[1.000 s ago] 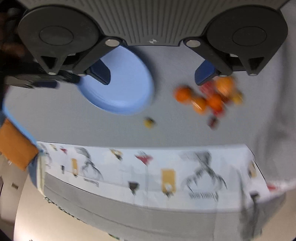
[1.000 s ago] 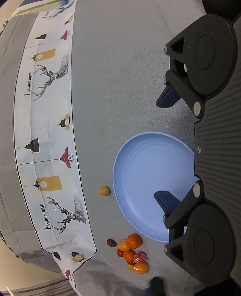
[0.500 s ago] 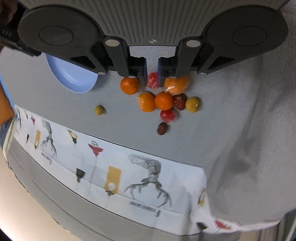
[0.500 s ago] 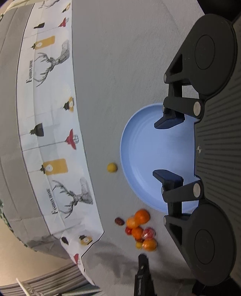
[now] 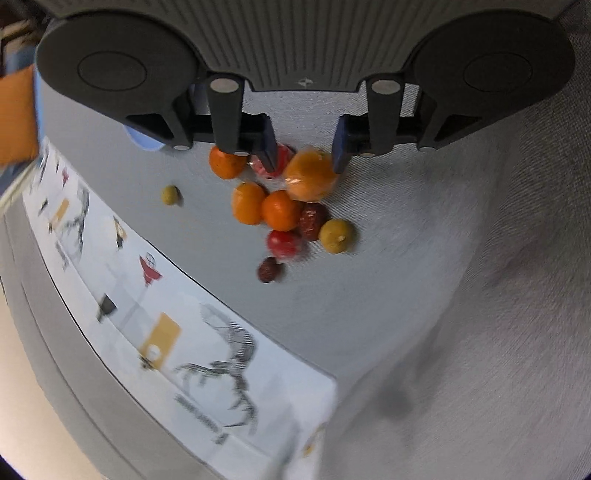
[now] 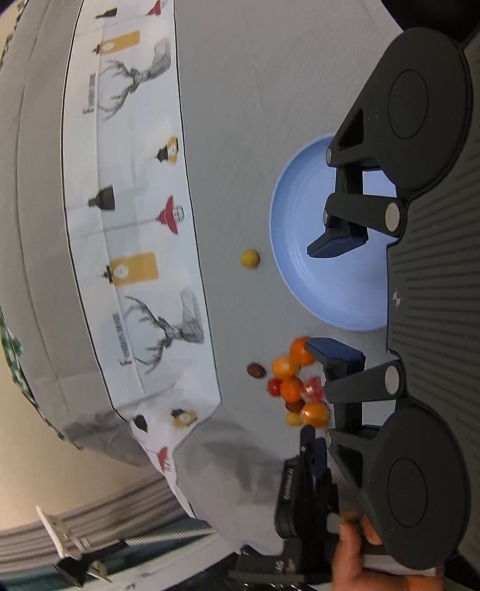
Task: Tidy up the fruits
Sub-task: 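Grasp the bagged orange with the left tool while the right tool grasps a mandarin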
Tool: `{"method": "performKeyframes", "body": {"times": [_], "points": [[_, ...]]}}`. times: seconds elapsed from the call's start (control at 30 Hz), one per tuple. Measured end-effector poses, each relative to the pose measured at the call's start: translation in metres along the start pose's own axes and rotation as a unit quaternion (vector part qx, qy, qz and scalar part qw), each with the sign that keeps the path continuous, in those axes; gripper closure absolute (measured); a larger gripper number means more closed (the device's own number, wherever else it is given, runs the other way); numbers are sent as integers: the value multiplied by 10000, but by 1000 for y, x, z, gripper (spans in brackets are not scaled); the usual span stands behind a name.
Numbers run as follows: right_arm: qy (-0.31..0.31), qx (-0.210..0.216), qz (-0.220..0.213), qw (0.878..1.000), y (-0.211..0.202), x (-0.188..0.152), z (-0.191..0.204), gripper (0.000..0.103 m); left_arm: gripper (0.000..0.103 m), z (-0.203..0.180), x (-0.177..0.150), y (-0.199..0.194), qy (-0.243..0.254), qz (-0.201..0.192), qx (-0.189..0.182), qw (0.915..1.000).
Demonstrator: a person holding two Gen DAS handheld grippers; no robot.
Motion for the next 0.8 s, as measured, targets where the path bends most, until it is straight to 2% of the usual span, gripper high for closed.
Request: {"method": "performKeyframes", "body": {"times": [0.13, 0.27, 0.8], "points": [[-175, 55, 41, 9998, 9, -6, 7, 52, 61, 7, 4, 5, -286, 99, -39, 9995], [-28, 65, 360, 9993, 27, -11, 6, 52, 57, 3, 5, 7, -209, 97, -47, 9997], [-279, 167, 498, 9982, 61, -5, 20, 50, 56, 6, 12, 30, -340, 337, 88, 9988]]}}
Point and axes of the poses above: each gripper's, at about its wrist camera, not at the fingertips, and y roughly the way its jaws point, z to its left, x to its top, the point moved 3 cm from there along y, roughly the way its jaws point, and after that the axes turned 6 degrees about -y, right-handed, at the moved point
